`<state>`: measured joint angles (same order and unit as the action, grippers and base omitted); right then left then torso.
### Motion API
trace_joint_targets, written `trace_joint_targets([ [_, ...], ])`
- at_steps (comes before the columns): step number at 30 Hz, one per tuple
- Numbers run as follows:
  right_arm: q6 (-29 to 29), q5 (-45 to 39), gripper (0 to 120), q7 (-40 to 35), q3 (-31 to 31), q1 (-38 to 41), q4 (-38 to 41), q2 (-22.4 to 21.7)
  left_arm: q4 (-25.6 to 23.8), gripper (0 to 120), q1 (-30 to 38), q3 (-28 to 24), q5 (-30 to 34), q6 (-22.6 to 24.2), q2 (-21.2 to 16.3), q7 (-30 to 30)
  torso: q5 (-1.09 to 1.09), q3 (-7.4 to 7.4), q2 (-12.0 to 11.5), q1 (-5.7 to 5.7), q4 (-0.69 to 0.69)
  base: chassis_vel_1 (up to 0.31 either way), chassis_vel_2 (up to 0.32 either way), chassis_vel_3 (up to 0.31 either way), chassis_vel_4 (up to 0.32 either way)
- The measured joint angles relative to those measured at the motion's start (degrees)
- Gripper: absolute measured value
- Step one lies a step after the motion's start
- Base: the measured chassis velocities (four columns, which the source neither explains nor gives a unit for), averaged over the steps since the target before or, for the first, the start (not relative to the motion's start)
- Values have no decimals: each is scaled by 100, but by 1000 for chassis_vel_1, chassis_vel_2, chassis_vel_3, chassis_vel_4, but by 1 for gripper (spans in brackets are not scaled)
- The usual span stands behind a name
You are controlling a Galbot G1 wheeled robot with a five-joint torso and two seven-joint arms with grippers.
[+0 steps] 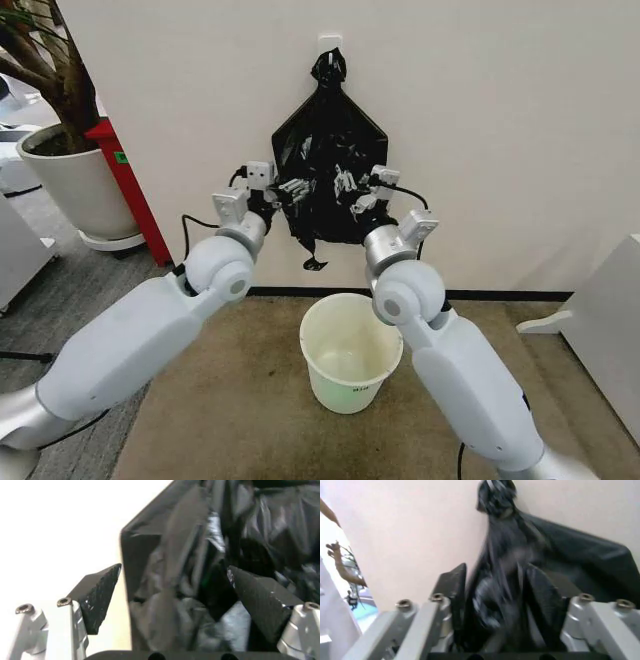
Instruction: Place the garbage bag over the trash bin.
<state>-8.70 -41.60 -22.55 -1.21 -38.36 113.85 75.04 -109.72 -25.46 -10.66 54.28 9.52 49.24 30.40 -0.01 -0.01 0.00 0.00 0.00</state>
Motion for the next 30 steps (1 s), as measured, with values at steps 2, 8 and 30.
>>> trace_joint_targets([
  [2,-2,14,52,8,-8,64,20,54,-15,86,-79,64,-33,0,-32,-7,0,0,0,0,1,0,0,0,0],
  [8,-9,89,74,37,-21,120,34,156,-11,85,-152,176,-78,0,-113,-14,1,0,0,0,-1,0,0,0,0],
  [30,120,-249,100,-69,599,823,-1543,493,-222,85,-542,514,-205,-35,-264,-152,1,1,0,0,0,0,0,0,0],
])
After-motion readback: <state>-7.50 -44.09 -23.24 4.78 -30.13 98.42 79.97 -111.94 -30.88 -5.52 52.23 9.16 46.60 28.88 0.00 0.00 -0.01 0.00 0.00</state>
